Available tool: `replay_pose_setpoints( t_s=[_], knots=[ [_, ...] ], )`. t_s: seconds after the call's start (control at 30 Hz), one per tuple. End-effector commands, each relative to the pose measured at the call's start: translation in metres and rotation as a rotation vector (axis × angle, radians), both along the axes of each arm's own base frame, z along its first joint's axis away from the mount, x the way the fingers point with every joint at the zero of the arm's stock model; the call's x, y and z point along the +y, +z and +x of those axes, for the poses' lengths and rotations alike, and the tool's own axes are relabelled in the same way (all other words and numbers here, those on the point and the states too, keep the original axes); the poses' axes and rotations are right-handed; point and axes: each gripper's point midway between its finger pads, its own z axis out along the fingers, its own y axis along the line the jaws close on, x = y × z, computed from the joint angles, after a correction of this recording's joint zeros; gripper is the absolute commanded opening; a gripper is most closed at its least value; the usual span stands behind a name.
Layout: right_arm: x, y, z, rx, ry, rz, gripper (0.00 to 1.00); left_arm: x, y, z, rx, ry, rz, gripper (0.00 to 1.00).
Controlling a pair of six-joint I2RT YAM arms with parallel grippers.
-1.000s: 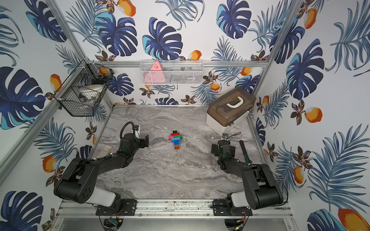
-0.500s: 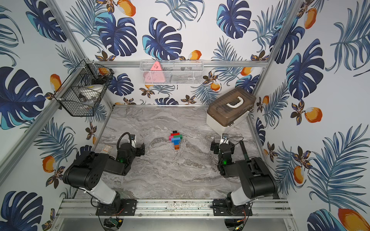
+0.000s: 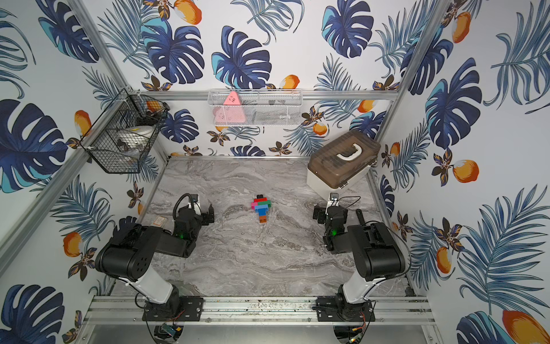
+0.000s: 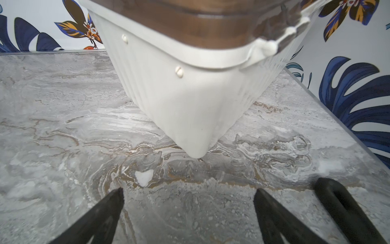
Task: Assemble a spoon with lego
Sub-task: Reset both arms
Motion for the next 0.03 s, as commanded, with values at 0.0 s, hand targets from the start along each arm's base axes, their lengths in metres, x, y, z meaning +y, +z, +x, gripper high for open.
replay_pose_setpoints(
  t_s=[0.0],
  knots=[
    [0.0019,0.0023,0.0019,-0.006,0.009,0.001,1.0,-0.0033,0.0069,-0.0021,-0.035,-0.014,0.003,0.99]
  ],
)
